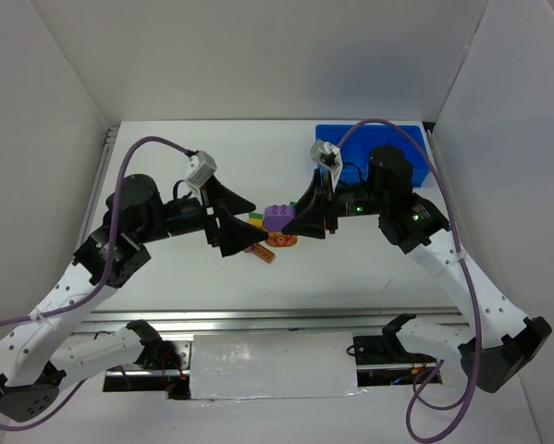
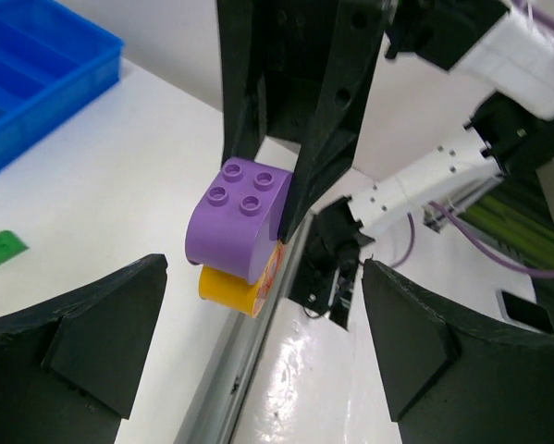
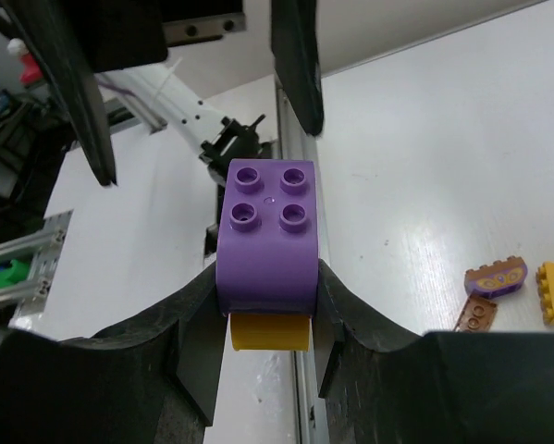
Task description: Sort the legos into containers by color
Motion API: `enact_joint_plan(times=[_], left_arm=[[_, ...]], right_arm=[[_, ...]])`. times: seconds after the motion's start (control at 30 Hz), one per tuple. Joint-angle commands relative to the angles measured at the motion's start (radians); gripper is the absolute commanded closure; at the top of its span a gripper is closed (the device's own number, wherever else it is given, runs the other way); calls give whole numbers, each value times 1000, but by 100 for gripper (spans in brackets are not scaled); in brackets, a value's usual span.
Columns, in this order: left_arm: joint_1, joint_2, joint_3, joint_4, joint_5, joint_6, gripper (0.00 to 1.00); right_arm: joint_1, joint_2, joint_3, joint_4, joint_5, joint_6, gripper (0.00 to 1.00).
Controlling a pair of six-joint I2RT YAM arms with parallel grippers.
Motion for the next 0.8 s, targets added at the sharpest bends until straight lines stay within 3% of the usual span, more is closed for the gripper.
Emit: enact_joint_plan(times=[0.0,0.2,0.33,0.43,0.57,0.67,0.73,0.77], left_arm=[[2,22,-3,56,141,22,1],[1,61,5,0,102,39,3],[1,72,-12,49,152,19,7],[1,68,-27,81,180,7,18],[2,66,-35,75,192,7,43],[1,45,-52,101,209,-1,50],[2,29,-59,121,220,-6,62],[2,28,-61,121,220,-7,73]], right_arm=[[-6,55,97,-178,-114,-119,100],[25,52,96,-124,-157,-104,100],[58,97,129,-127,-194,-99,100],[72,115,149,-126,-193,-104,100],[72,100,139,-104,-191,-98,100],[72,114,145,-128,-187,-108,100],[75,123,151,-139,-191,-111,100],[74,126,149,-136,-197,-111,98]])
